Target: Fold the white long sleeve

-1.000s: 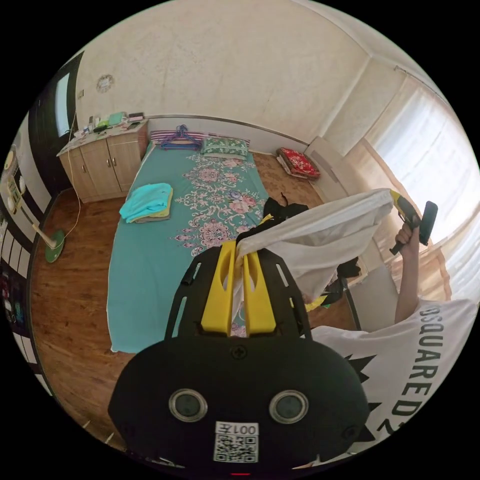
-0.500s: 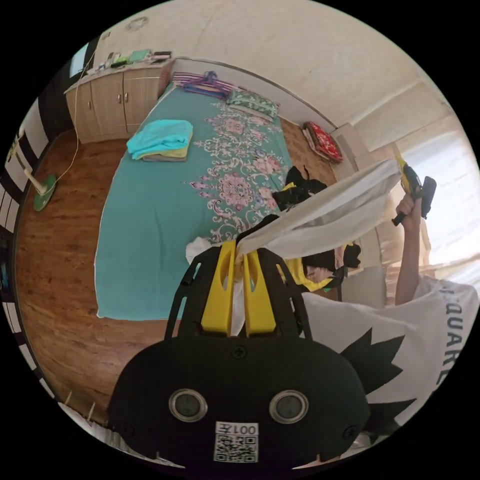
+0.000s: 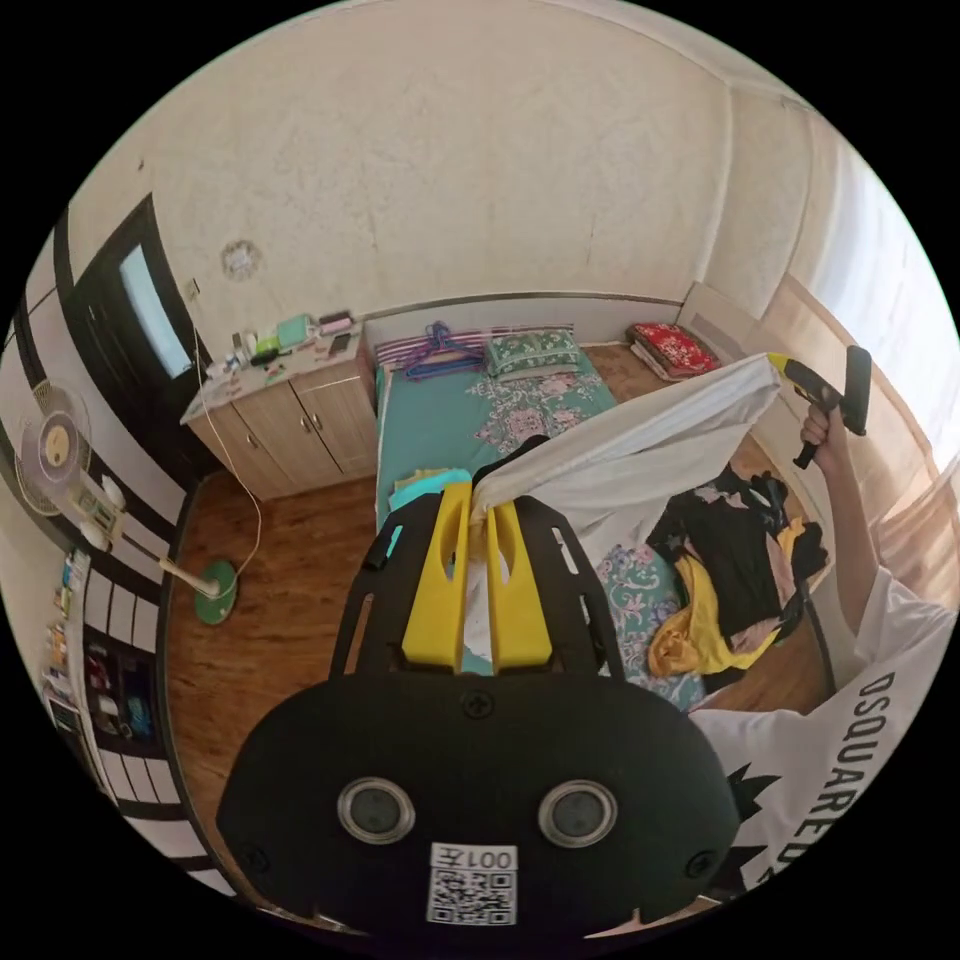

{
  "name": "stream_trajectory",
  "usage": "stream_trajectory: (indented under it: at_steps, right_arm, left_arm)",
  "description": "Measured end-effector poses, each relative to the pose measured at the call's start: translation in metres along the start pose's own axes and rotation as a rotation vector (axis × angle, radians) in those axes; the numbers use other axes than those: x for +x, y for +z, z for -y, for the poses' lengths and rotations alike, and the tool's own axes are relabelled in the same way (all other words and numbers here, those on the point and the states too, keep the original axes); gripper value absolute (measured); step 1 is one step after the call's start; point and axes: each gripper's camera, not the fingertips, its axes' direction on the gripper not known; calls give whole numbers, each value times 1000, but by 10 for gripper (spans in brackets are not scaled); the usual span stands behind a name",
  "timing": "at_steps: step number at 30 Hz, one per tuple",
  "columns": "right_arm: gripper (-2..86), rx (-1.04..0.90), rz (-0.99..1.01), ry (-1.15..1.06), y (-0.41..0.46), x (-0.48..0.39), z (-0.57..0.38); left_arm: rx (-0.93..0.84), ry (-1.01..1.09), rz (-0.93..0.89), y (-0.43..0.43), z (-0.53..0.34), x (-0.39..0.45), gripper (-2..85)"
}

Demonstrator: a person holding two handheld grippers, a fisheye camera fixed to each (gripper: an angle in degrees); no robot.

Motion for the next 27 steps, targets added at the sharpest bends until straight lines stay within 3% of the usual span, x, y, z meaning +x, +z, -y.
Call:
stream_trajectory:
  at_steps: [9,16,25,27]
  right_arm:
    - [-1,-310,-89,135,121,-24,-102]
    - [0,-660,-152,546,233,15,-285]
    - [2,-1065,-234,644,357,50,-413]
    - [4,-1113,-223,656,375,55,-429]
  left_arm:
    - [-144,181,50,54,-58,-68,-15]
    - [-562,72,-106,173,-150,-98,-16]
    - [-935,53,-145,270,-203,-138,-12]
    - [-943,26,-178,279,-205,-151,-10]
